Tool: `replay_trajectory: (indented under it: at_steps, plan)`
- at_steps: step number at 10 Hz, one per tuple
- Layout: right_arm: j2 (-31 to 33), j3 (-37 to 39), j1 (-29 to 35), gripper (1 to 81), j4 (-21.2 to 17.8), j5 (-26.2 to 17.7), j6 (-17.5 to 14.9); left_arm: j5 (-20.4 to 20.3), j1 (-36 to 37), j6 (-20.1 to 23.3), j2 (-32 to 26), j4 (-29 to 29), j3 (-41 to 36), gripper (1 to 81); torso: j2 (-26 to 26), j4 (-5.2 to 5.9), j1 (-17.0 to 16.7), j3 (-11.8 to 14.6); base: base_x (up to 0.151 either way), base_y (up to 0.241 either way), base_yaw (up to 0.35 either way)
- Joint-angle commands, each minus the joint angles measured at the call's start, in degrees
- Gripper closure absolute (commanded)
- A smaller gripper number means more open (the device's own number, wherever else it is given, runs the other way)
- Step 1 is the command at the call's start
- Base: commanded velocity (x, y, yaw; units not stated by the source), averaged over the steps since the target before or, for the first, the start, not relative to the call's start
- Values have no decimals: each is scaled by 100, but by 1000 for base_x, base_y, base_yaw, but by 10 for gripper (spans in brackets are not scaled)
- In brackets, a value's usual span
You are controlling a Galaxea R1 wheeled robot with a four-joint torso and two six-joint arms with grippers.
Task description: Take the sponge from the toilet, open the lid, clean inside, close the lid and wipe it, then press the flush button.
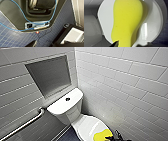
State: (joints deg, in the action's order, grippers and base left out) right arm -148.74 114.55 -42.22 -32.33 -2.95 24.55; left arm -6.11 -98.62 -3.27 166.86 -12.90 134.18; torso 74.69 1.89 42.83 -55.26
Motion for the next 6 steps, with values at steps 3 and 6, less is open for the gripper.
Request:
replay_trajectory:
  at_steps: [3, 6]
  plan:
    - [105, -84, 947, 10, -133, -346, 111, 461, -207, -7, 5, -2, -50, 10, 90, 0, 59, -72, 0, 0, 0]
    - [-202, 223, 876, 10, -125, -355, 243, 470, -189, -25, 40, 7, 38, 10, 81, 0, 59, -77, 0, 0, 0]
